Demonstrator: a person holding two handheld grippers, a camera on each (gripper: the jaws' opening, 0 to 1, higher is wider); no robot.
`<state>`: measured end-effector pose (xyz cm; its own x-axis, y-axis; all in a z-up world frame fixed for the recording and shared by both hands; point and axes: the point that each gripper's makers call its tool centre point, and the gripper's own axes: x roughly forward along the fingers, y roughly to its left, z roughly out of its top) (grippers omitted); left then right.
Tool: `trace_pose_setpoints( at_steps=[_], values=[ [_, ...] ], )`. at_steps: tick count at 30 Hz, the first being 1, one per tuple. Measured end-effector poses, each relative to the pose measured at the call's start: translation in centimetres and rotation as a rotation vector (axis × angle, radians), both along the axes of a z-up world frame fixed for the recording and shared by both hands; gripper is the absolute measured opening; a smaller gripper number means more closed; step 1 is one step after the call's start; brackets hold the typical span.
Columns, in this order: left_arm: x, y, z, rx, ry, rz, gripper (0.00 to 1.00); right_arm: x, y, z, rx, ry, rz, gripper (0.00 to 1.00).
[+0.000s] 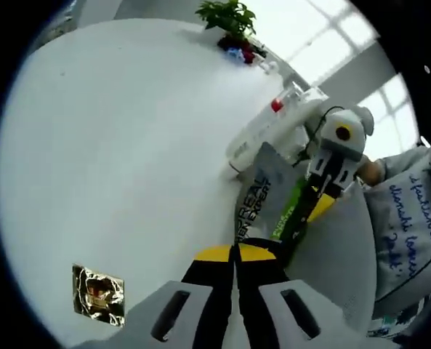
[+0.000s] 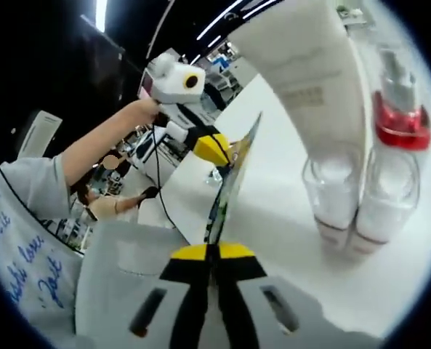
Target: Arrange the skincare products in the storage area until every visible bottle or jar stands upright without overlapping.
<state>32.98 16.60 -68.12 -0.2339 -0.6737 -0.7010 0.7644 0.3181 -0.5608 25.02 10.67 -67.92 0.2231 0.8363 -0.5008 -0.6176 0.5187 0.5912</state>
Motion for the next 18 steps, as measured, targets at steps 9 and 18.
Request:
trace_pose_setpoints(
  at_steps=[9,18],
  values=[
    [0.0,-0.1,0.1,0.063,-0.061,-0.083,0.0,0.5,-1.7,-1.4,-0.133,-0.068,0.014,0.12],
    [0.5,-1.0,0.0,0.084,-0.1,-0.11,0.0,0.7,-3.0,-2.4,-0.257,-0.137,0.046,0.12]
  ],
)
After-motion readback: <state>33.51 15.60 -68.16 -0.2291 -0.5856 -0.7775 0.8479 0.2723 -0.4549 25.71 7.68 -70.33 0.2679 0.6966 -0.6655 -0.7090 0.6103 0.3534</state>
